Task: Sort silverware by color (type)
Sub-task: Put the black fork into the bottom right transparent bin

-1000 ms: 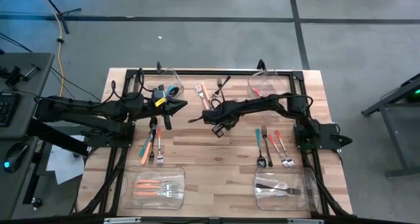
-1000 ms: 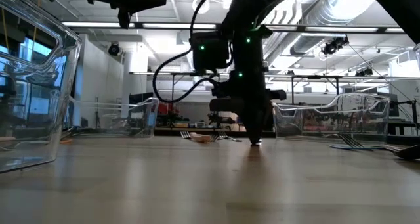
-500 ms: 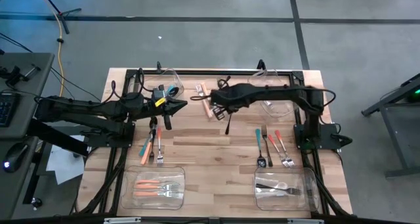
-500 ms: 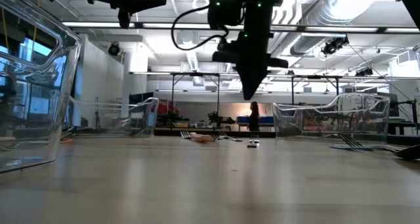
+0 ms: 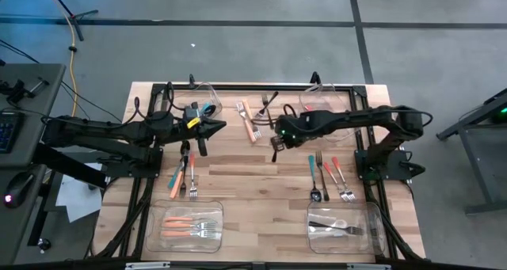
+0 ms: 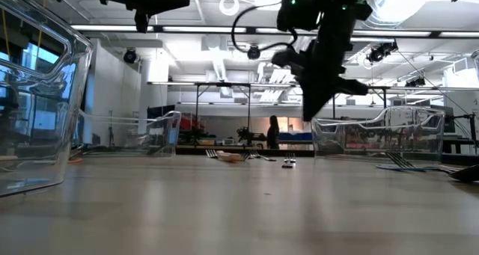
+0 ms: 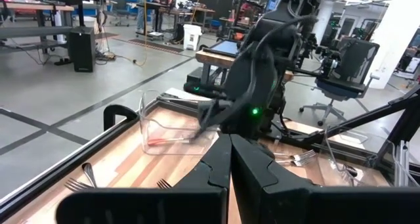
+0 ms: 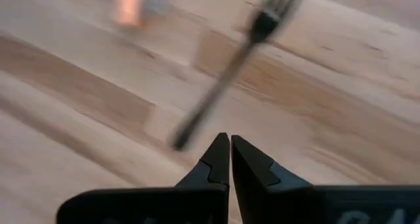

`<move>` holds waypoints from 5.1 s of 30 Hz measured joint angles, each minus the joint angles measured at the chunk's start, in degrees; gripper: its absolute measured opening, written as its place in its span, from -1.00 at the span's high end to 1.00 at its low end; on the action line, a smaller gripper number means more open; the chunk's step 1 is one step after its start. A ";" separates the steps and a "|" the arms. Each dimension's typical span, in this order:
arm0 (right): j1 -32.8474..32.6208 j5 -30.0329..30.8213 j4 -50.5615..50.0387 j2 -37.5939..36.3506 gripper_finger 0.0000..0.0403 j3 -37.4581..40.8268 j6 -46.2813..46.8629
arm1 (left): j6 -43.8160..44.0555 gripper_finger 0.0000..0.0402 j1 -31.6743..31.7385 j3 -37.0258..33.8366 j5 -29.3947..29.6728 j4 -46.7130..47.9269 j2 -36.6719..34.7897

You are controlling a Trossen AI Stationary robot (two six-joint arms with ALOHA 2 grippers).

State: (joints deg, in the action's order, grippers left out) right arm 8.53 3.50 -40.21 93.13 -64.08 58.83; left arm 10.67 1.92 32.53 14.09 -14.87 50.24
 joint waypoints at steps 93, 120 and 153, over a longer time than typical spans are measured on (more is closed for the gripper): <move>14.28 -6.73 17.30 9.28 0.34 0.30 -23.47 | 4.19 1.00 0.06 0.00 0.02 0.50 0.00; 3.74 6.94 3.97 9.26 0.34 -2.21 8.49 | 4.16 1.00 0.06 0.02 0.00 0.52 0.02; 2.69 5.46 4.61 17.68 0.94 -1.81 5.36 | 4.16 1.00 0.05 0.02 0.44 2.06 0.02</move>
State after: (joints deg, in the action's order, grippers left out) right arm 11.22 8.96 -35.60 110.82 -65.89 64.19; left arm 14.83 1.97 32.56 14.52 -12.81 50.26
